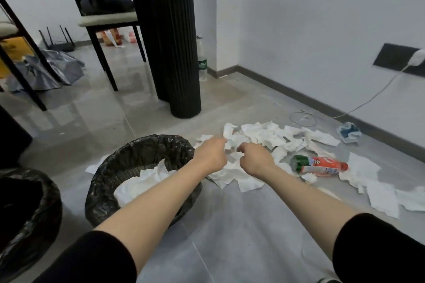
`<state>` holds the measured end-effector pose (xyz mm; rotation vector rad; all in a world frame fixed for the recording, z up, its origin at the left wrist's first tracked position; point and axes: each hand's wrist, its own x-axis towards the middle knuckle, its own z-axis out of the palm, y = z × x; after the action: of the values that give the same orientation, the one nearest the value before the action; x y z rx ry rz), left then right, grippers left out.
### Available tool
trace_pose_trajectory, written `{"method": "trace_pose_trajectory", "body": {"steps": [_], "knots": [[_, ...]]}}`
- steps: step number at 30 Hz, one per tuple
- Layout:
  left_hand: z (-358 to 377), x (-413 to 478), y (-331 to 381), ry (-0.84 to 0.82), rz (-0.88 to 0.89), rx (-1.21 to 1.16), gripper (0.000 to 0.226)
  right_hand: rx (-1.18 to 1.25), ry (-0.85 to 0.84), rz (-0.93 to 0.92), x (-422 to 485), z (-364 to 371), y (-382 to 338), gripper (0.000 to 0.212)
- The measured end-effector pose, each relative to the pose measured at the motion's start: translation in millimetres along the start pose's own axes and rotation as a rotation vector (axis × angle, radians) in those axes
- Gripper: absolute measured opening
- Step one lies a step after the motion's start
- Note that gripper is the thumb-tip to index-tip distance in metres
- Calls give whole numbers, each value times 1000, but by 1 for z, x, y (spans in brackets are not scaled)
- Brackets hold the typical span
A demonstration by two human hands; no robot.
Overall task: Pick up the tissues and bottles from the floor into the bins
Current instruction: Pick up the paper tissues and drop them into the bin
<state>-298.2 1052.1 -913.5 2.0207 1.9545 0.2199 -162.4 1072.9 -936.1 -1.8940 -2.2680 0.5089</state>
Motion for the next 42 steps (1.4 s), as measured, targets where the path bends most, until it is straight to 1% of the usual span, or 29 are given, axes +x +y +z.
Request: {"method": "trace_pose_trajectory", "body": {"steps": [5,8,11,15,19,21,24,27,29,31,32,34,36,37,39,40,42], "knots": [[42,18,8,-79,-46,-15,49,22,-79,100,4,19,34,49],[60,25,5,-123,-80,-49,53,38,-117,116,8,34,48,48],[82,37,-2,-168,-121,-72,53,48,-174,132,17,54,60,48],[108,48,-14,-217,-134,-133,50,36,-250,106,32,78,67,47],[125,57,-29,-207,-164,-153,49,-17,-318,25,47,99,67,50],[134,63,-36,-205,-197,-186,50,-17,-367,20,58,111,67,51],[142,67,-43,-193,-229,-236,49,-44,-384,12,69,123,68,51],[149,70,-45,-176,-248,-287,43,-14,-407,17,75,133,71,50],[152,70,-46,-146,-270,-317,34,109,-379,71,77,140,74,48],[153,70,-45,-113,-297,-345,29,277,-262,147,77,143,76,39],[153,70,-45,-103,-305,-365,31,348,-192,175,77,140,76,33],[150,68,-43,-102,-304,-406,43,508,-82,225,76,131,76,21],[147,66,-40,-98,-262,-404,60,755,-54,283,75,120,78,14],[146,64,-40,-95,-234,-392,67,873,-94,297,74,115,80,15],[143,61,-40,-100,-173,-379,79,1038,-268,328,71,109,85,25],[142,60,-41,-117,-142,-372,86,1105,-352,344,70,108,87,28],[143,59,-42,-178,-114,-391,100,1227,-453,365,67,107,91,30]]}}
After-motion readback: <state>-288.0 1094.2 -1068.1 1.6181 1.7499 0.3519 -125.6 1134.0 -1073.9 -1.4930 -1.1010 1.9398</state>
